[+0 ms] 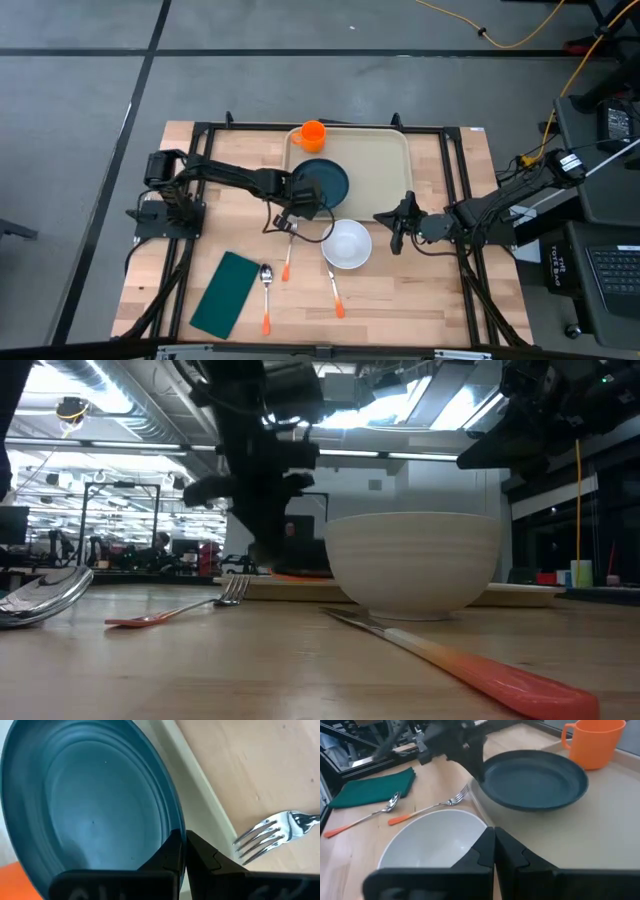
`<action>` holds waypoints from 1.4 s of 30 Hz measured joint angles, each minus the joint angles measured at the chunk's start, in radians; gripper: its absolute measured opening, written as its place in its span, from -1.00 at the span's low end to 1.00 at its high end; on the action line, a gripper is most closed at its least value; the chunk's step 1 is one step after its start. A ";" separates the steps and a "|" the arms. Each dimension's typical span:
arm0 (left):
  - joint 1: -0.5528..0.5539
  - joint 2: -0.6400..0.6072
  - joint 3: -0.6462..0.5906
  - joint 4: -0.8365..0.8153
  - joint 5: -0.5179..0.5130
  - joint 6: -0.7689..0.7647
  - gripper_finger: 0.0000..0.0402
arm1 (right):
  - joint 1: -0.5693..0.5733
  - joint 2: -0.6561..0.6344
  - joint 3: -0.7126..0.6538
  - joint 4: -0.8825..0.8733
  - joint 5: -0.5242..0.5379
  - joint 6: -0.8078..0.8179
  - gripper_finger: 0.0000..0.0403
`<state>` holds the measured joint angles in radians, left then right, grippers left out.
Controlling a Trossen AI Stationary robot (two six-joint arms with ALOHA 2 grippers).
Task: Set up tray
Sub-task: Put the blue plate below the orange mug on the gray serving tray
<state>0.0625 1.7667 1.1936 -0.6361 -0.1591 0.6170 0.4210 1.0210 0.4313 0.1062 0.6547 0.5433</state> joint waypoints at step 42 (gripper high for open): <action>0.055 0.041 0.000 0.011 0.092 -0.144 -0.79 | -0.034 0.000 0.000 0.010 -0.004 -0.103 -0.97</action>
<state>0.1177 1.8076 1.1938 -0.6250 -0.0666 0.4729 0.3874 1.0210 0.4313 0.1158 0.6510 0.4400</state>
